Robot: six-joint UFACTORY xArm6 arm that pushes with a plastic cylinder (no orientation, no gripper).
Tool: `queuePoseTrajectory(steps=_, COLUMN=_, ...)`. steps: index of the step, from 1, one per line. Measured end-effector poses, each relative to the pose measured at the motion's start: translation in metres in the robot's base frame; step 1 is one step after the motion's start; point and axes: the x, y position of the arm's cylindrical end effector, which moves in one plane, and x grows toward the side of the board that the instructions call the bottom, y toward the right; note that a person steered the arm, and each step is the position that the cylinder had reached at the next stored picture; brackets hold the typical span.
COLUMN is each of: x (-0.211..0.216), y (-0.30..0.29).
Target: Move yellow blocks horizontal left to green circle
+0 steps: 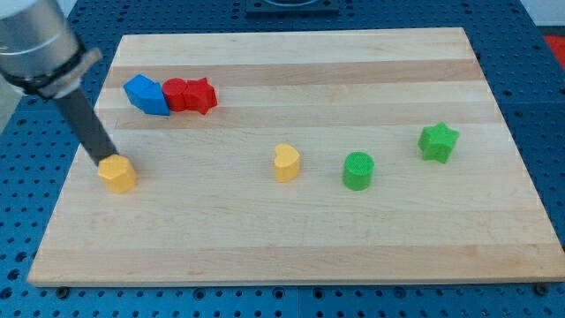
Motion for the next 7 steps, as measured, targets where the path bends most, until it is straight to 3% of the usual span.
queuePoseTrajectory(steps=1, x=0.0, y=0.038)
queuePoseTrajectory(steps=3, x=-0.012, y=-0.018)
queuePoseTrajectory(steps=4, x=0.003, y=-0.056)
queuePoseTrajectory(steps=5, x=0.035, y=-0.052)
queuePoseTrajectory(steps=7, x=0.032, y=0.055)
